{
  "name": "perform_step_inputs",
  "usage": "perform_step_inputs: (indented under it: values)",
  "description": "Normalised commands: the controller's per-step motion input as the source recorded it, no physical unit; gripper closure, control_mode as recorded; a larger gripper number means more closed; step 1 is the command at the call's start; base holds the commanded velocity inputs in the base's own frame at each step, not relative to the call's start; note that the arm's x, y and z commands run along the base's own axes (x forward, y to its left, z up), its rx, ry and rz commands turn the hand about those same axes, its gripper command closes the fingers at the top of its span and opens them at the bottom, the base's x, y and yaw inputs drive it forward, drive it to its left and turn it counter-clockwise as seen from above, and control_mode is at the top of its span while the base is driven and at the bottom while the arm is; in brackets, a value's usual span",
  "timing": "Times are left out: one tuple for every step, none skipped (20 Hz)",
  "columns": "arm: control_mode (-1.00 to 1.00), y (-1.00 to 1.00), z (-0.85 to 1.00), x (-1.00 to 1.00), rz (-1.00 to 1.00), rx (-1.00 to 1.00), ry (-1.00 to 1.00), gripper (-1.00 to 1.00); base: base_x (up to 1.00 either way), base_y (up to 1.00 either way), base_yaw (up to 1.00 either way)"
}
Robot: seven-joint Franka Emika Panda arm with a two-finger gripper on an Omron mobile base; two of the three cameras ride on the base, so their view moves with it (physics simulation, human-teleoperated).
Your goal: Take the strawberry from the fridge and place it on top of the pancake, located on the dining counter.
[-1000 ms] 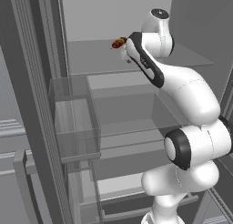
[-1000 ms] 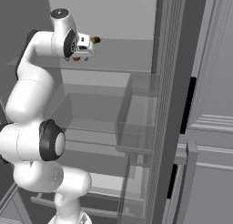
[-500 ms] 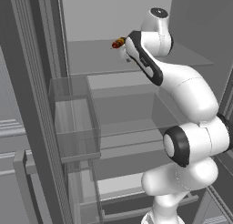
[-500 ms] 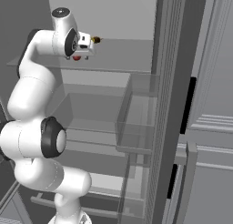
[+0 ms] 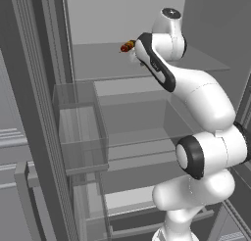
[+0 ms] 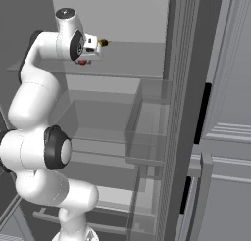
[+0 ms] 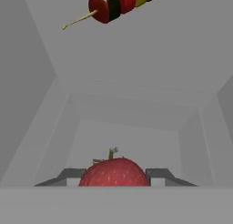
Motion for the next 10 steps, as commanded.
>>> perform_step_inputs:
  values:
    - [-1.0,0.0,0.0,0.0,0.0,0.0,0.0,1.0,0.0,0.0,0.0]
    - [-1.0,0.0,0.0,0.0,0.0,0.0,0.0,1.0,0.0,0.0,0.0]
    - [-1.0,0.0,0.0,0.0,0.0,0.0,0.0,1.0,0.0,0.0,0.0]
    - [-1.0,-0.25,0.0,0.0,0.0,0.08,-0.06,1.0,0.0,0.0,0.0]
    - [-1.0,0.0,0.0,-0.18,0.0,0.03,-0.24,1.0,0.0,0.0,0.0]
    - [-1.0,0.0,0.0,-0.24,0.0,0.03,-0.33,1.0,0.0,0.0,0.0]
    - [-1.0,0.0,0.0,-0.26,0.0,0.07,-0.31,1.0,0.0,0.0,0.0]
    - [-1.0,0.0,0.01,-0.26,-0.03,0.08,-0.3,1.0,0.0,0.0,0.0]
    - [-1.0,0.0,0.18,-0.36,-0.03,0.07,-0.36,1.0,0.0,0.0,0.0]
    - [-1.0,0.0,0.34,-0.46,-0.06,0.08,-0.37,1.0,0.0,0.0,0.0]
